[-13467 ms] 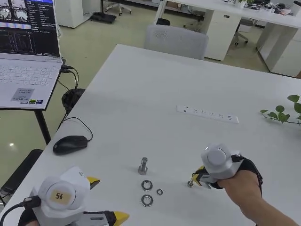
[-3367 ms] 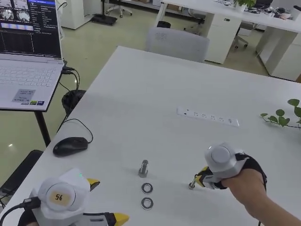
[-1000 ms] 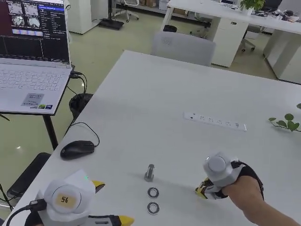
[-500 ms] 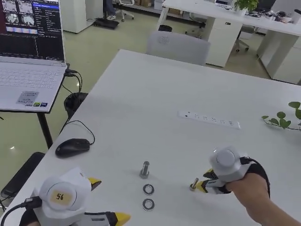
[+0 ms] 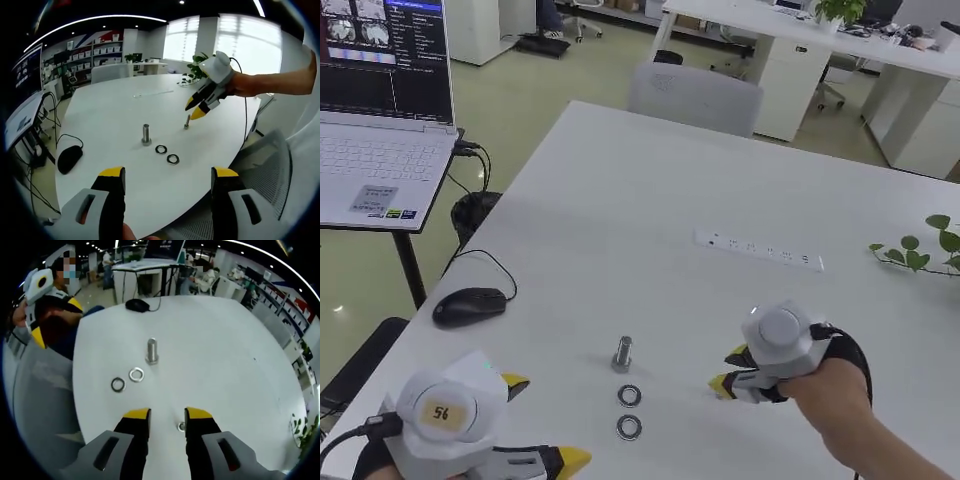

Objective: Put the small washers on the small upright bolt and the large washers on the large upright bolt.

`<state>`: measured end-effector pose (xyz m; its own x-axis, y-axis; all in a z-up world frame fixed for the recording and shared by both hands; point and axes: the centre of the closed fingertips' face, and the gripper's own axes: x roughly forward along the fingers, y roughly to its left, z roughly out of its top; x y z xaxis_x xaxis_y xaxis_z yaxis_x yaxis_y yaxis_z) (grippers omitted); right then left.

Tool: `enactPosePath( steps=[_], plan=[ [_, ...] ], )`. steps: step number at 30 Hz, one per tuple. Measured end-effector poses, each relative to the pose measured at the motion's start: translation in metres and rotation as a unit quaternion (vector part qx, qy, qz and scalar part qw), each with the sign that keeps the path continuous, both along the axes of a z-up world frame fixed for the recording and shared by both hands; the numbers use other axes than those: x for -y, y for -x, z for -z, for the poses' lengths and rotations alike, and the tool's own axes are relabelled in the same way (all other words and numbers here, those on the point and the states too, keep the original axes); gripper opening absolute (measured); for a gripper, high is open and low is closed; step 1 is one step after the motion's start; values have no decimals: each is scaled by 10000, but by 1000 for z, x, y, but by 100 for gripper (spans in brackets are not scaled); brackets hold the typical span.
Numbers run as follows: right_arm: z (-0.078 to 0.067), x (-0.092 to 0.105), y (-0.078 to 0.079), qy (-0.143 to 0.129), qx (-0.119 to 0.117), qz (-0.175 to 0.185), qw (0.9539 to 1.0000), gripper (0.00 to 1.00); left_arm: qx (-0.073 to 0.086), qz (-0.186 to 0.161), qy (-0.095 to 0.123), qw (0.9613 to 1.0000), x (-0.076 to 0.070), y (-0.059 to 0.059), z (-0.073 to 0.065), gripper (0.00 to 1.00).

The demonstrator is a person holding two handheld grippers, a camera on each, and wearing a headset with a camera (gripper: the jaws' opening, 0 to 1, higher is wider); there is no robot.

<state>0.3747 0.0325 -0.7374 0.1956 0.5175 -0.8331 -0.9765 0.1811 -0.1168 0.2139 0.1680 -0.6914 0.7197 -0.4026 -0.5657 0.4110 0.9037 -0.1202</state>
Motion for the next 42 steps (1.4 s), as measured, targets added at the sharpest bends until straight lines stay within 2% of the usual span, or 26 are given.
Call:
enactPosePath(
  steps=[5, 10, 27, 34, 42],
  plan=[
    [2, -26, 10, -31, -25, -245, 9997, 29, -7, -38, 7, 10000, -1, 2, 1, 69],
    [4, -42, 16, -63, -76, -403, 9991, 28, -23, -84, 19, 10000, -5, 5, 2, 69],
    [17, -59, 20, -34, -252, -461, 9986, 27, -21, -141, 21, 9999, -12, 5, 1, 69],
    [28, -67, 22, -11, -425, -407, 9983, 27, -32, -123, 33, 9999, -11, 4, 2, 69],
    [51, -86, 32, 92, -697, -407, 9967, 27, -69, -141, 50, 9999, -12, 5, 5, 69]
  ],
)
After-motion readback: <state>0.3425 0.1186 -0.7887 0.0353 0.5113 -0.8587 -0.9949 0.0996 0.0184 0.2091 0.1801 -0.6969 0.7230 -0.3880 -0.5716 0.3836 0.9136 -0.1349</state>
